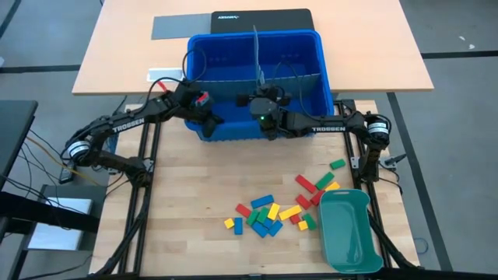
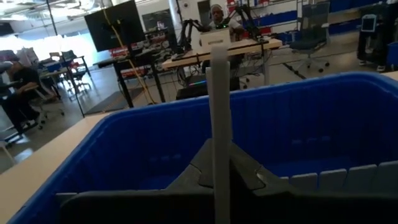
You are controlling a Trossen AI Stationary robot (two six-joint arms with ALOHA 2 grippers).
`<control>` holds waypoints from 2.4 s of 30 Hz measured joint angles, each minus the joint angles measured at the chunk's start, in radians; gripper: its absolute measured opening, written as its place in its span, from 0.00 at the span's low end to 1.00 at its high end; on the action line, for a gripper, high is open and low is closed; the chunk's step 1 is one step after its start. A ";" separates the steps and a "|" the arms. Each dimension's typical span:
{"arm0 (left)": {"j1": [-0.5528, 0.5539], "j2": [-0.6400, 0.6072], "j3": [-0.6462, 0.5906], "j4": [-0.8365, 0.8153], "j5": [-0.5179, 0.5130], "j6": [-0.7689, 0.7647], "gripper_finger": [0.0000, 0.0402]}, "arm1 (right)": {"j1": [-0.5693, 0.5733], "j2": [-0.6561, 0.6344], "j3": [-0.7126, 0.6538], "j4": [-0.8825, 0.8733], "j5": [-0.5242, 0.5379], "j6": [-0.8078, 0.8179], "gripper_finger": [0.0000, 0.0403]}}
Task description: Sort Items/Unsort Items
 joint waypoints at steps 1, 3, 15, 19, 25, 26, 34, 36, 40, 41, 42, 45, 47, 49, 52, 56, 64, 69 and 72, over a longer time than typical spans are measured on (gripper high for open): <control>0.000 -0.001 -0.006 0.003 0.004 -0.001 0.00 | 0.000 0.000 -0.008 0.002 0.001 0.020 0.00; -0.001 -0.001 -0.009 0.004 0.006 -0.001 0.00 | 0.000 -0.002 -0.022 0.010 0.001 0.056 0.00; -0.006 0.001 -0.014 0.019 0.009 -0.018 0.00 | -0.013 0.001 -0.067 0.171 -0.023 -0.079 0.00; -0.006 0.001 -0.014 0.020 0.009 -0.018 0.00 | -0.021 0.003 -0.067 0.159 -0.034 -0.068 0.00; -0.007 0.002 -0.015 0.020 0.013 -0.019 0.00 | -0.032 0.050 -0.067 0.217 -0.075 -0.121 0.00; -0.007 0.002 -0.015 0.021 0.012 -0.019 0.00 | -0.032 0.057 -0.070 0.223 -0.081 -0.158 0.00; -0.008 0.003 -0.015 0.020 0.012 -0.019 0.00 | -0.032 0.076 -0.070 0.349 -0.141 -0.394 0.00; -0.008 0.003 -0.015 0.020 0.012 -0.019 0.00 | -0.032 0.072 -0.070 0.342 -0.158 -0.398 0.00; -0.008 0.003 -0.015 0.020 0.012 -0.019 0.00 | -0.027 0.068 -0.069 0.305 -0.169 -0.398 0.00; -0.008 0.003 -0.015 0.020 0.011 -0.022 0.00 | -0.025 0.068 -0.068 0.298 -0.174 -0.398 0.01; -0.008 0.003 -0.015 0.020 0.011 -0.024 0.00 | -0.022 0.068 -0.068 0.297 -0.175 -0.398 0.03; -0.008 0.003 -0.015 0.020 0.012 -0.027 0.00 | -0.015 0.068 -0.068 0.299 -0.180 -0.400 0.12; -0.008 0.003 -0.017 0.024 0.013 -0.043 0.00 | -0.014 0.061 -0.068 0.297 -0.182 -0.396 0.18; -0.007 0.003 -0.018 0.029 0.014 -0.050 0.00 | -0.014 0.054 -0.068 0.295 -0.185 -0.360 0.25; -0.007 0.003 -0.018 0.026 0.021 -0.053 0.00 | -0.015 0.037 -0.068 0.293 -0.198 -0.272 0.35; -0.008 0.003 -0.018 0.022 0.028 -0.055 0.00 | -0.014 0.016 -0.068 0.289 -0.228 -0.148 0.45; -0.008 0.003 -0.018 0.023 0.019 -0.069 0.00 | -0.003 -0.028 -0.068 0.286 -0.274 -0.085 0.58; -0.007 0.003 -0.018 0.027 0.018 -0.072 0.00 | 0.002 -0.086 -0.067 0.305 -0.284 -0.175 0.60; -0.006 0.005 -0.019 0.034 0.010 -0.077 0.00 | 0.002 -0.133 -0.067 0.338 -0.314 -0.245 0.57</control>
